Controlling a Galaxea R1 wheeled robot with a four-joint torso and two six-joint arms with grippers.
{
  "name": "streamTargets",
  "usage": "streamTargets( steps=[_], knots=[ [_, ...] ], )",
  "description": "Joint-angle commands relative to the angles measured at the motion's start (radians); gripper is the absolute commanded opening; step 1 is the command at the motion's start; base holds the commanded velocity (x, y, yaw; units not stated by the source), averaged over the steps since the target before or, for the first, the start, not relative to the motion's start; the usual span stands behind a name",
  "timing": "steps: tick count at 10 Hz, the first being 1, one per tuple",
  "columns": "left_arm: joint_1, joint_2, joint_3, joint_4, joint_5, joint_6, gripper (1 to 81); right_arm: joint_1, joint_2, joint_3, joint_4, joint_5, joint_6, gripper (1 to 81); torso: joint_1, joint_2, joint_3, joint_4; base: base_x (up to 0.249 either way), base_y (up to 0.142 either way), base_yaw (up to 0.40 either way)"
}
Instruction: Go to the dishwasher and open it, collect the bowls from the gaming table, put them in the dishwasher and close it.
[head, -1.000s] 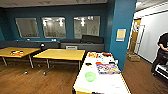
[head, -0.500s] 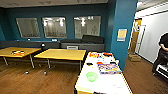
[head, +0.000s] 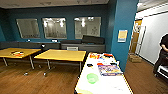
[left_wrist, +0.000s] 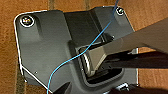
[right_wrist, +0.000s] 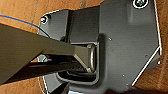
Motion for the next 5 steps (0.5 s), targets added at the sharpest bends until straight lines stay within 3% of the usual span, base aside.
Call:
streamTargets(
  steps=[1, 5],
  knots=[
    [-0.066, -0.001, 0.006, 0.011, 0.037, 0.007, 81.1, 0.080, 0.001, 0.003, 0.002, -0.042, -0.002, 81.1, 0.000, 0.000, 0.000, 0.000, 0.168, 0.000, 0.000],
    [-0.066, 0.001, 0.006, 0.011, 0.037, 0.007, 81.1, 0.081, 0.001, 0.003, 0.003, -0.042, -0.002, 81.1, 0.002, 0.001, 0.000, 0.000, 0.179, 0.000, 0.000]
  ],
)
